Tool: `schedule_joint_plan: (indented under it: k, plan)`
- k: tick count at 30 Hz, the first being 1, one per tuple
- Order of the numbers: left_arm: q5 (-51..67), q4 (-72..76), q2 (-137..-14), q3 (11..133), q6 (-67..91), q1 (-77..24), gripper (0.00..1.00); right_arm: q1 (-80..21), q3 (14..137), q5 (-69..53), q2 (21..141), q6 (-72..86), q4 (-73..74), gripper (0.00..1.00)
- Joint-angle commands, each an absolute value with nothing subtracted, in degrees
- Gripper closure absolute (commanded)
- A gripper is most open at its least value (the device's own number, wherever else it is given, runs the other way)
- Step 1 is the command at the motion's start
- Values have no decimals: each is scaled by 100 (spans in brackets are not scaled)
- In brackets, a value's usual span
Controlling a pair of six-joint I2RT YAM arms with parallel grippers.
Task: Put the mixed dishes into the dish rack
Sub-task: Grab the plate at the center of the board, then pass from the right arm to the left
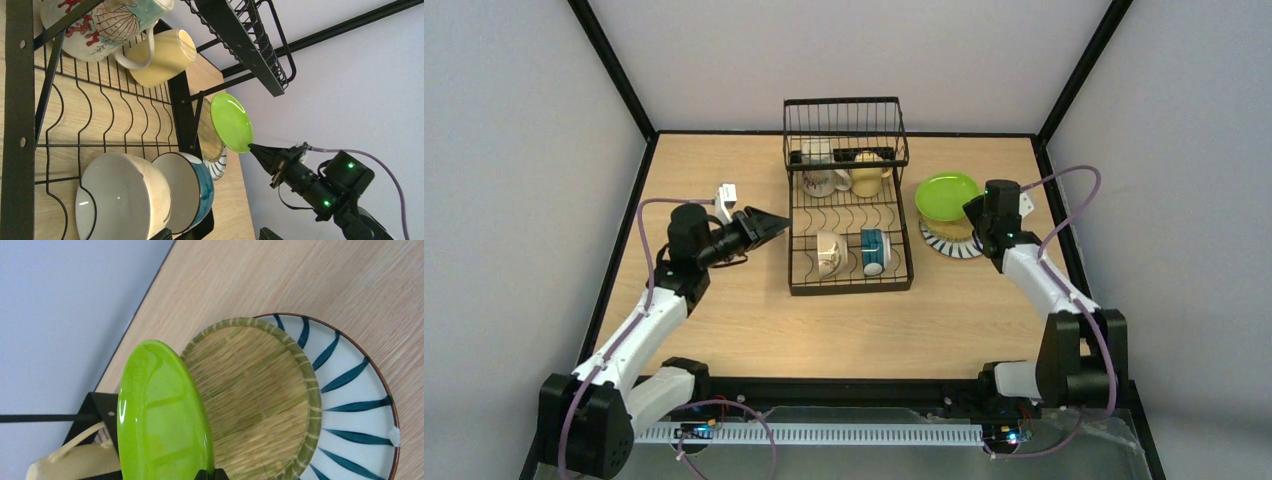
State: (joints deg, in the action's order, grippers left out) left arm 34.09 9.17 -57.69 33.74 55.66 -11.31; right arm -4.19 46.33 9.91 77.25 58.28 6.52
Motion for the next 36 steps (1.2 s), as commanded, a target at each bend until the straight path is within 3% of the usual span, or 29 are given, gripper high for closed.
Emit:
schedule_joint_plan:
  k: [1, 19, 36]
  plan:
    - [3386, 802, -5673, 3478, 5594, -1221, 1, -521, 4567, 933, 7183, 5640, 868, 100]
    - [3217, 1289, -6362, 3997, 5663, -2290, 1, -1295, 4218, 543, 4999, 5694, 2118, 100]
    - [2698, 1501, -7742, 5025, 5599, -3297, 1, -1758, 4551, -309, 4781, 5615, 2314, 100]
